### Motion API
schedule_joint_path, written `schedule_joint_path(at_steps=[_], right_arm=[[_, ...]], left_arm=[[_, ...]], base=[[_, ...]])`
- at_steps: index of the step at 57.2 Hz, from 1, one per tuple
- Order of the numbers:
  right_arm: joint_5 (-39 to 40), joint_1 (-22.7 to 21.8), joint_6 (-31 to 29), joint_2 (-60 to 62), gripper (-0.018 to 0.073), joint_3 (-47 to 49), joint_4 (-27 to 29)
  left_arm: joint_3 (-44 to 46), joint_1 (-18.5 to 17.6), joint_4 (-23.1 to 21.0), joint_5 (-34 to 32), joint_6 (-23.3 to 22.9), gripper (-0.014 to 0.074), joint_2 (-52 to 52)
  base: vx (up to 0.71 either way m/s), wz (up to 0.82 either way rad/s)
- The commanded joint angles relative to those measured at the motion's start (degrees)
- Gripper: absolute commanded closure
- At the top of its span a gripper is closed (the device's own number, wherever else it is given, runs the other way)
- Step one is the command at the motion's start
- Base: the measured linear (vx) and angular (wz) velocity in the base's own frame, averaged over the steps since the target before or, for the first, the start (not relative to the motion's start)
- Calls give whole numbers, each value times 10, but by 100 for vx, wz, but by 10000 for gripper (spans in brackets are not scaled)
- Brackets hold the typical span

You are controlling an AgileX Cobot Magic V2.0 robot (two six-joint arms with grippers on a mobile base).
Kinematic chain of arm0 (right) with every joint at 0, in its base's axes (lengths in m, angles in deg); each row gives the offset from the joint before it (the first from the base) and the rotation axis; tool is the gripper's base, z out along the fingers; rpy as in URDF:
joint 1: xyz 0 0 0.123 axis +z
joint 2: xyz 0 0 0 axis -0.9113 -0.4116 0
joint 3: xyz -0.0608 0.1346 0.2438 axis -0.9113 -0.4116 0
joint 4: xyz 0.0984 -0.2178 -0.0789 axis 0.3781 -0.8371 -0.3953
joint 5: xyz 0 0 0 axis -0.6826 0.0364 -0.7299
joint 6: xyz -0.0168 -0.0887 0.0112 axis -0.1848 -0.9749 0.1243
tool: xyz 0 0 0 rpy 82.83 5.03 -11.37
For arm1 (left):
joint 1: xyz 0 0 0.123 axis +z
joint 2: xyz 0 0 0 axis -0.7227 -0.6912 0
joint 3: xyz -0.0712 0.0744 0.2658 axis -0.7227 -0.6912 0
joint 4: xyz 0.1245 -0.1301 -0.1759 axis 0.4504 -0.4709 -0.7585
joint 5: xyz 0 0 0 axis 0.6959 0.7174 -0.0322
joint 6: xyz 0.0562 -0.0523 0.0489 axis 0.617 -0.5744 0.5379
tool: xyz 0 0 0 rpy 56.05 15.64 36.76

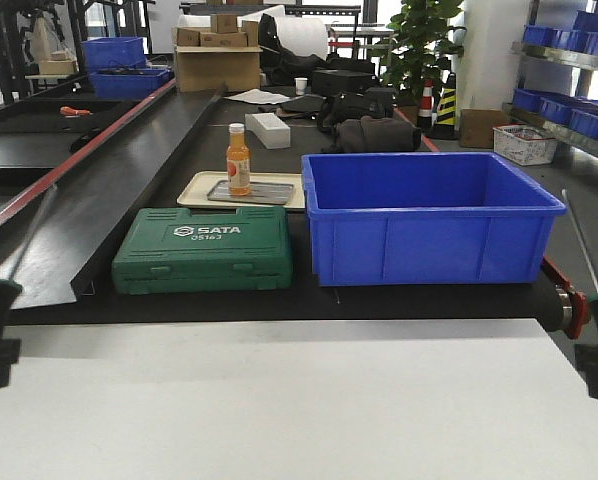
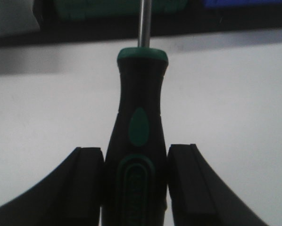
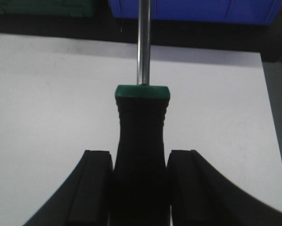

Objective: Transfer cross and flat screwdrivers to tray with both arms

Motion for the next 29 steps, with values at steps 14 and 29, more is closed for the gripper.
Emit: schedule_joint_path(at_steps=[14,29], right_arm=[[53,1,0,119,567,17,8],[63,1,0,160,567,17,8]], left_arm=[[13,-2,-10,-40,-2,599,149],[13,-2,-11,-31,-2,596,158]], base=[[0,0],[0,0]])
